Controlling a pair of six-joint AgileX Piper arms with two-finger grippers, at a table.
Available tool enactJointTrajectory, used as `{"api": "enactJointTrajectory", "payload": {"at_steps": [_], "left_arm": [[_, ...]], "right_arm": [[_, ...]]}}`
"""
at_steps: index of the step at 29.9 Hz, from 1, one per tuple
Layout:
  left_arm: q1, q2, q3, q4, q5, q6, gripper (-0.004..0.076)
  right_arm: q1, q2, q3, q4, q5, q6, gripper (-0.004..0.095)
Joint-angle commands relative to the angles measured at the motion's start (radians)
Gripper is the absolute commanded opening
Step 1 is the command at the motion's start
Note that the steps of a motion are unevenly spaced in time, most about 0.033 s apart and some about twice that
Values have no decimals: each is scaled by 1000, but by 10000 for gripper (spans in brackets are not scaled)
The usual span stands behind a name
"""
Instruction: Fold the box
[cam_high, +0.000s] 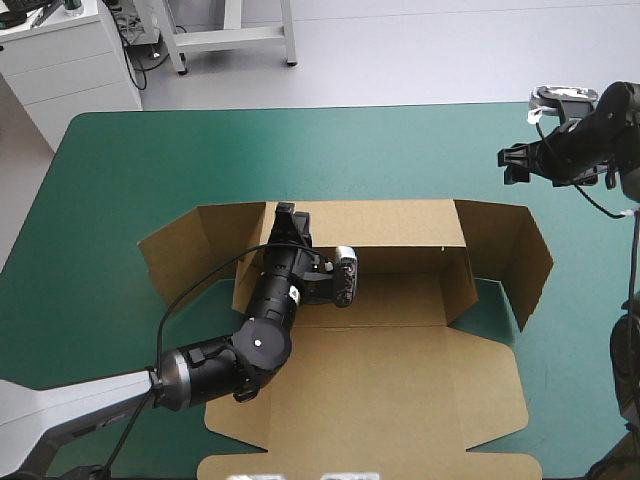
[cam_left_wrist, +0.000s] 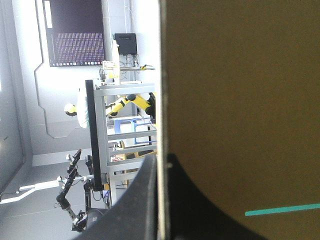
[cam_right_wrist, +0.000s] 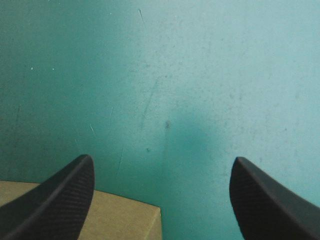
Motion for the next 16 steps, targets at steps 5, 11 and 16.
{"api": "enactJointTrajectory", "payload": {"at_steps": [5,11,16], "left_arm": [[-5,-33,-25,52,21,-12,-32],[-5,-27,-25,54,21,-12,-32],[-5,-26,-25,54,21,-12,-32]], "right_arm": [[-7,-62,80,36,1,-53,698],[-7,-123,176,58,1,-90,697],[-7,-196,263,65,1,-107,697]]}}
